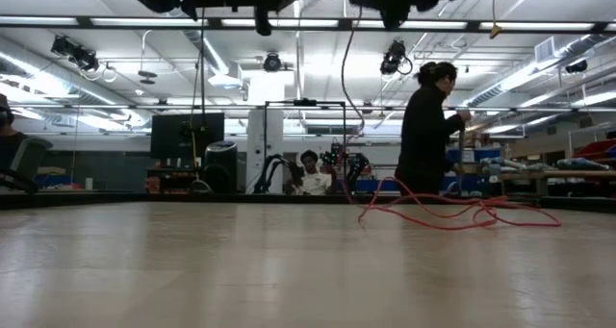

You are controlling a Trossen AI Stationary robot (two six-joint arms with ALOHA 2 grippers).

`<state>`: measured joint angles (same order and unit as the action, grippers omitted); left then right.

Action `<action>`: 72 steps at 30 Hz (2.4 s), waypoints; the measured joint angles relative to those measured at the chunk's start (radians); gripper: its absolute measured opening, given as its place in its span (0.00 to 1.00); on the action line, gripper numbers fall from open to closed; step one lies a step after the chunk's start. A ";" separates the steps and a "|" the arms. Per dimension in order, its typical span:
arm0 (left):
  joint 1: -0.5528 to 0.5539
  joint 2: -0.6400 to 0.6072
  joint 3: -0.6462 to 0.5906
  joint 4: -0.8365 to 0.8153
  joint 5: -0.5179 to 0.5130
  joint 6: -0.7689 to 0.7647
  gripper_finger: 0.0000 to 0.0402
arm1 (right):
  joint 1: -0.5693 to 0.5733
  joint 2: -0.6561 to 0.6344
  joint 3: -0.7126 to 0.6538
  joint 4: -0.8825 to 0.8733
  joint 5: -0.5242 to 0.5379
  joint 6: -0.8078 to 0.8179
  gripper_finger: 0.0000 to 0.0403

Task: Coil cords
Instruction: Coil the red wire cable onto the black spool

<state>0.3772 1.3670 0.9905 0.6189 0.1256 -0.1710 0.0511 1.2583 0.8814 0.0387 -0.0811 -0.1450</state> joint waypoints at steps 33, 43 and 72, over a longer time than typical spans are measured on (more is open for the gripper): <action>-0.052 0.000 0.000 -0.406 -0.186 0.373 0.01 | -0.117 -0.004 0.000 -0.706 0.926 0.314 0.00; -0.053 0.000 0.000 -0.715 -0.117 0.556 0.01 | -0.185 -0.005 0.000 -0.875 1.162 0.405 0.00; -0.053 0.000 0.000 -0.944 -0.794 0.691 0.01 | 0.025 -0.350 0.000 -0.273 0.796 0.082 0.00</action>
<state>0.3241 1.3672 0.9909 -0.3254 -0.6680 0.5201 0.0756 0.9086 0.8811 -0.2348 0.7149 -0.0628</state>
